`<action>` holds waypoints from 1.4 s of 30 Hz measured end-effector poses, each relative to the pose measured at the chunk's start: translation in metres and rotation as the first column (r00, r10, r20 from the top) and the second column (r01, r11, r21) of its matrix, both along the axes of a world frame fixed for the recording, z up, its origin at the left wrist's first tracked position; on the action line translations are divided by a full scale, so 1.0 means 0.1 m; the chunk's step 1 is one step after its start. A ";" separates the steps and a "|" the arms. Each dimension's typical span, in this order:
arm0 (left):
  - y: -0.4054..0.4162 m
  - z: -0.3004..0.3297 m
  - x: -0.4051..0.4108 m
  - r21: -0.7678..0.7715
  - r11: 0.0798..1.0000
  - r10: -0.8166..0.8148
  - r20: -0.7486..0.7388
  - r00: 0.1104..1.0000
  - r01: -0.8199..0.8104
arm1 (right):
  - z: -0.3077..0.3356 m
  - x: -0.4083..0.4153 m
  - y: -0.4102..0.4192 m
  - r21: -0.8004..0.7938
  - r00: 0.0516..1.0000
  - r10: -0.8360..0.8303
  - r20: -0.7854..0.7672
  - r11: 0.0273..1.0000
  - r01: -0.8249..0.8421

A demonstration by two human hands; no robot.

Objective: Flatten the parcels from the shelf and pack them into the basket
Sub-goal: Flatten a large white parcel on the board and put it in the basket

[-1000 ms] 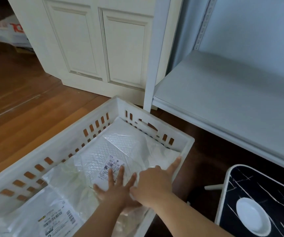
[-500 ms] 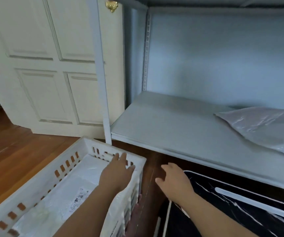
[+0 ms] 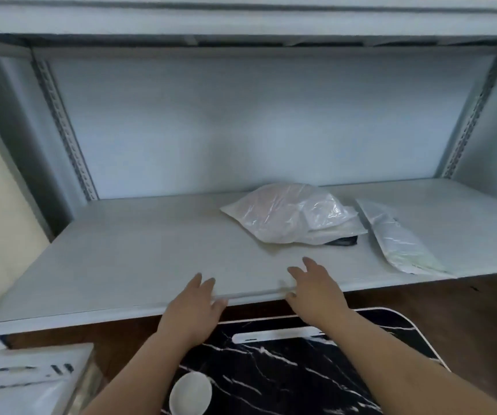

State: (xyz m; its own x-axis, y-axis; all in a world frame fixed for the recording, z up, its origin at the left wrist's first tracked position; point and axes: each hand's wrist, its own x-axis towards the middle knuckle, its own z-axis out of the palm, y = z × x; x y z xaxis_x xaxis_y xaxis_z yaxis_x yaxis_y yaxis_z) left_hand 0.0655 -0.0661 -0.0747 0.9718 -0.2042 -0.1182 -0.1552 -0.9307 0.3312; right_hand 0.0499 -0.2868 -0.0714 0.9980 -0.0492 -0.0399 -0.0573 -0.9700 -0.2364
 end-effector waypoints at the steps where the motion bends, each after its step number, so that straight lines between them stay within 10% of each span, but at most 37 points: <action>1: -0.12 -0.04 0.04 -0.002 1.000 -0.019 -0.008 1.000 0.019 | 0.01 0.03 -0.09 -0.034 0.999 -0.002 0.050 0.999 0.004; 9: -0.49 -0.27 0.31 -0.010 0.998 -0.060 -0.072 0.996 0.059 | 0.11 0.64 -0.16 -0.321 0.969 0.175 0.172 0.940 -0.113; 32: -0.19 -0.29 0.18 0.043 0.998 -0.035 -0.101 0.994 0.039 | 0.12 0.68 -0.11 -0.436 0.984 0.168 -0.063 0.882 -0.178; 42: -0.13 -0.46 0.32 0.078 0.996 -0.046 -0.040 0.998 0.049 | 0.04 0.78 -0.07 -0.137 0.943 0.307 0.131 0.947 -0.289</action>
State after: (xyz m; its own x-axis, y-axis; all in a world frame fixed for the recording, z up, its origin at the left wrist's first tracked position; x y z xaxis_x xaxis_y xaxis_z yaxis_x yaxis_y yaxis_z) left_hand 0.0974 -0.0793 -0.1203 0.9558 -0.2382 -0.1723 -0.1882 -0.9460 0.2638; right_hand 0.1280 -0.2936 -0.0673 0.9617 0.2557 0.0984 0.2657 -0.9581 -0.1070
